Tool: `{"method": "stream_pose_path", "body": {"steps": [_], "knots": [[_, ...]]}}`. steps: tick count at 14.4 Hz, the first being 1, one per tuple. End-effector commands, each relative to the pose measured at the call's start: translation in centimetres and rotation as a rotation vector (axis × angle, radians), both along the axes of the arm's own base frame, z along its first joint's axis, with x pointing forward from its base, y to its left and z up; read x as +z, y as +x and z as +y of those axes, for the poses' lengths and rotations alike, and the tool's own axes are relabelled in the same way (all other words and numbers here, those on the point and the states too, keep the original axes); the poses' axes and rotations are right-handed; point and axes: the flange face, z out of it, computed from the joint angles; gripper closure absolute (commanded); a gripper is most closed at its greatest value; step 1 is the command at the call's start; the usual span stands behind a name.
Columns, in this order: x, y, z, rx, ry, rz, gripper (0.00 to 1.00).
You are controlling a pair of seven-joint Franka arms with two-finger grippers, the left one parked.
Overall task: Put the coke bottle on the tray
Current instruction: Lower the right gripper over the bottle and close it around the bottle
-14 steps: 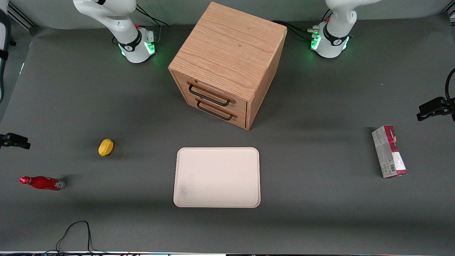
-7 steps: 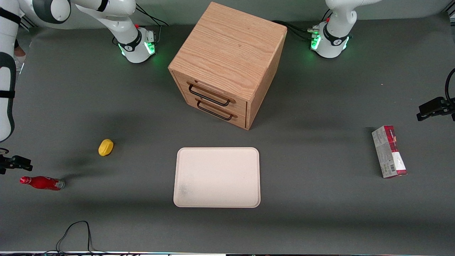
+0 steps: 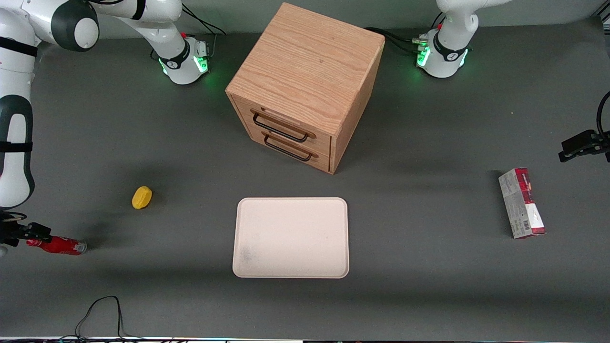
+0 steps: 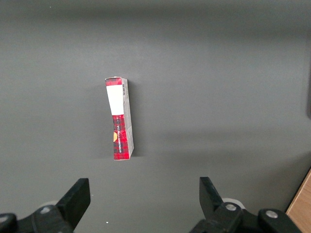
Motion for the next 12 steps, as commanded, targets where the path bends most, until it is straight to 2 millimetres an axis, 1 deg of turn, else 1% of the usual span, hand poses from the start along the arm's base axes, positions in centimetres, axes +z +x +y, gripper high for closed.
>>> {"method": "stream_pose_path", "body": {"steps": [1, 3, 4, 5, 6, 7, 9, 10, 12], "knots": [[-0.40, 0.88, -0.48, 0.001, 0.025, -0.033, 0.00], [-0.40, 0.74, -0.68, -0.004, 0.027, -0.030, 0.03], [-0.32, 0.72, -0.66, -0.009, 0.031, -0.030, 0.12], [-0.26, 0.79, -0.58, -0.010, 0.033, -0.032, 0.30], [-0.46, 0.91, -0.25, -0.009, 0.040, -0.031, 0.52], [-0.56, 0.95, -0.09, -0.014, 0.045, -0.031, 0.68], [-0.64, 0.92, -0.08, -0.041, 0.053, -0.032, 0.93], [-0.67, 0.87, -0.06, -0.050, 0.065, -0.037, 0.98], [-0.74, 0.91, 0.12, -0.064, 0.092, -0.049, 0.98]]}}
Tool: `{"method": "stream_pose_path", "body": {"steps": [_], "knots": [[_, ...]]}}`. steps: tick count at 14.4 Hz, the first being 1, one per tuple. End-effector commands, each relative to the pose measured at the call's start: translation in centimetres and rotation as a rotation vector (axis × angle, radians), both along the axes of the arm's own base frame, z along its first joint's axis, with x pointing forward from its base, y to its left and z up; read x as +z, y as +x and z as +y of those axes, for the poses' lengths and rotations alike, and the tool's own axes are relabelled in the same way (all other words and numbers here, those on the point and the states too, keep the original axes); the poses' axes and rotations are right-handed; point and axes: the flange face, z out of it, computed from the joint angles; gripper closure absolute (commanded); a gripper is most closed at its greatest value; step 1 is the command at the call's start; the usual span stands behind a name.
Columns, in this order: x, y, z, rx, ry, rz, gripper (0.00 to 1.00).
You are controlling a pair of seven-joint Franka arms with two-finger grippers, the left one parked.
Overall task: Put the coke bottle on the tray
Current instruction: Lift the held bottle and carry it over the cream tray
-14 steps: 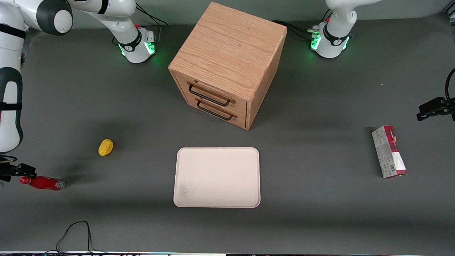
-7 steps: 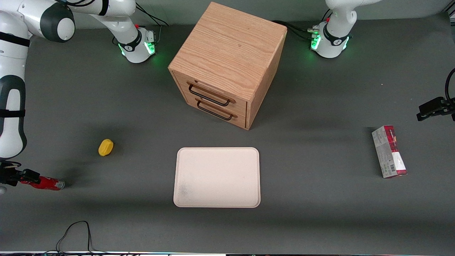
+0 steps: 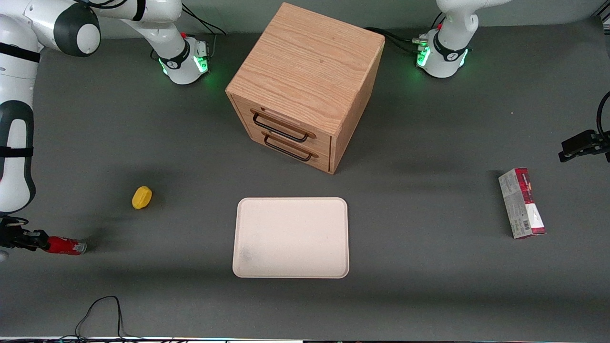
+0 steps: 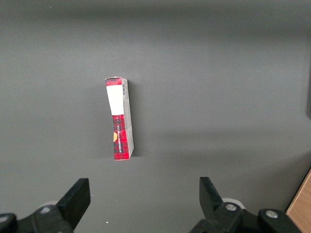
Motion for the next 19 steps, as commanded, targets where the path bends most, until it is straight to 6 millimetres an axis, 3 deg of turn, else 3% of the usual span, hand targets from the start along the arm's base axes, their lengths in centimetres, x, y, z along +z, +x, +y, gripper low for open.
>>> {"method": "stream_pose_path", "body": {"steps": [1, 6, 10, 13, 16, 19], "knots": [[-0.1, 0.4, -0.1, -0.027, 0.036, -0.019, 0.98], [1.2, 0.5, 0.9, -0.041, 0.051, -0.001, 1.00], [6.6, 1.0, 4.6, -0.135, 0.010, 0.036, 1.00], [12.2, 1.5, 9.7, -0.182, 0.001, 0.043, 1.00], [19.5, 0.9, 15.3, -0.177, 0.027, 0.014, 1.00], [25.0, 0.1, 23.6, -0.203, -0.001, 0.050, 1.00]]}}
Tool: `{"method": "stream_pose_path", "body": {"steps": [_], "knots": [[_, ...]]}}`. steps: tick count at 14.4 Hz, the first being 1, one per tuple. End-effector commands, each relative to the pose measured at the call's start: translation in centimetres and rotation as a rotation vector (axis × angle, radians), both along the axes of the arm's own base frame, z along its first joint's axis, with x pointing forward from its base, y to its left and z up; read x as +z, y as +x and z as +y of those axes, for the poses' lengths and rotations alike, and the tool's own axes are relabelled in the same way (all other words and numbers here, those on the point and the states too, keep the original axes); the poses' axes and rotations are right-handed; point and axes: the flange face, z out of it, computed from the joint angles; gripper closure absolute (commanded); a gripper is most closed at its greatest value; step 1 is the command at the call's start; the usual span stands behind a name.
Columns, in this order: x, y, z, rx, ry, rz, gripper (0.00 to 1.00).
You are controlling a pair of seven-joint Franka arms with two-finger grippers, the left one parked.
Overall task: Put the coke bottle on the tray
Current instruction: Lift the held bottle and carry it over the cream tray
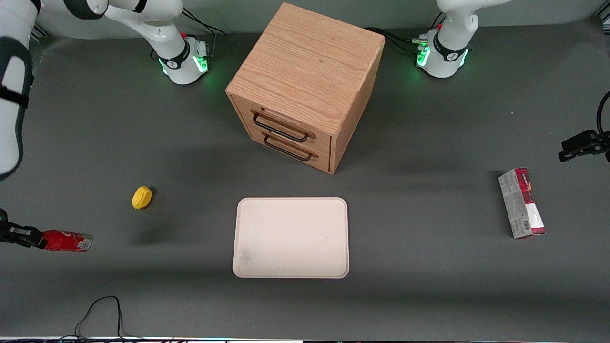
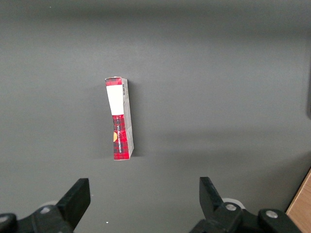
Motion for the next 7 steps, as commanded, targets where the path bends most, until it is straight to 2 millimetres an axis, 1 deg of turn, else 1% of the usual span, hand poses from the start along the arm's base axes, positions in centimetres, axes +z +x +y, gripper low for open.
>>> {"method": "stream_pose_path", "body": {"steps": [1, 3, 4, 5, 6, 7], "knots": [[4.4, -1.2, 9.1, -0.048, -0.069, 0.027, 1.00], [4.7, -1.8, 17.8, -0.146, -0.061, 0.010, 1.00], [4.5, -2.3, 21.5, -0.184, -0.049, -0.005, 1.00], [4.0, -2.6, 24.4, -0.186, -0.040, -0.009, 1.00], [3.8, -3.0, 26.9, -0.162, -0.024, -0.016, 1.00], [2.7, -3.0, 28.5, -0.144, -0.010, -0.018, 1.00]]}}
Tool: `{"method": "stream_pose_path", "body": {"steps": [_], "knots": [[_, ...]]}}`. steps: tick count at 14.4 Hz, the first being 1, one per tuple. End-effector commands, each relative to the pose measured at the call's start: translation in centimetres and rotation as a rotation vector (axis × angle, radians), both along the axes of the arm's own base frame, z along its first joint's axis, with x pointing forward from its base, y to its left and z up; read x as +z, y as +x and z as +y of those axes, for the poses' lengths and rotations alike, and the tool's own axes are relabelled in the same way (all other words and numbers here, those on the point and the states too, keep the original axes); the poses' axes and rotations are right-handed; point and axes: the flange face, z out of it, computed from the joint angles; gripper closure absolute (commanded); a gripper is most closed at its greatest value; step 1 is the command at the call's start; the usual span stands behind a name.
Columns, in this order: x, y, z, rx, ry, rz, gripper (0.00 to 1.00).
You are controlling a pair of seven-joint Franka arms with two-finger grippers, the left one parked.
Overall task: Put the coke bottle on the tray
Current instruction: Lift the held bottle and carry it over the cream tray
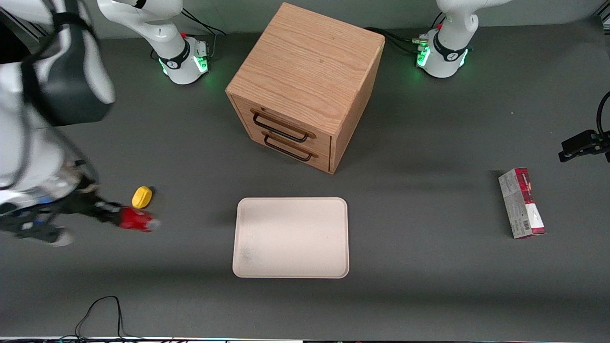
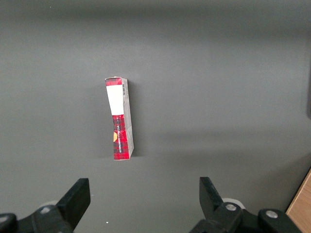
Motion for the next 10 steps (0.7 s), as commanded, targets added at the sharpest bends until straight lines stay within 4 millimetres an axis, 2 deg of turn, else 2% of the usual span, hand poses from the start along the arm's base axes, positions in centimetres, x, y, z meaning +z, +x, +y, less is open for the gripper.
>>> {"method": "stream_pose_path", "body": {"steps": [1, 4, 8, 10], "knots": [[-1.4, 0.2, 3.7, 0.000, 0.026, -0.052, 1.00], [-6.7, 0.7, 8.6, 0.006, 0.077, -0.086, 1.00], [-14.7, 2.6, 10.8, 0.030, 0.080, -0.129, 1.00], [-16.9, 2.8, 11.1, 0.040, 0.084, -0.133, 1.00]]}}
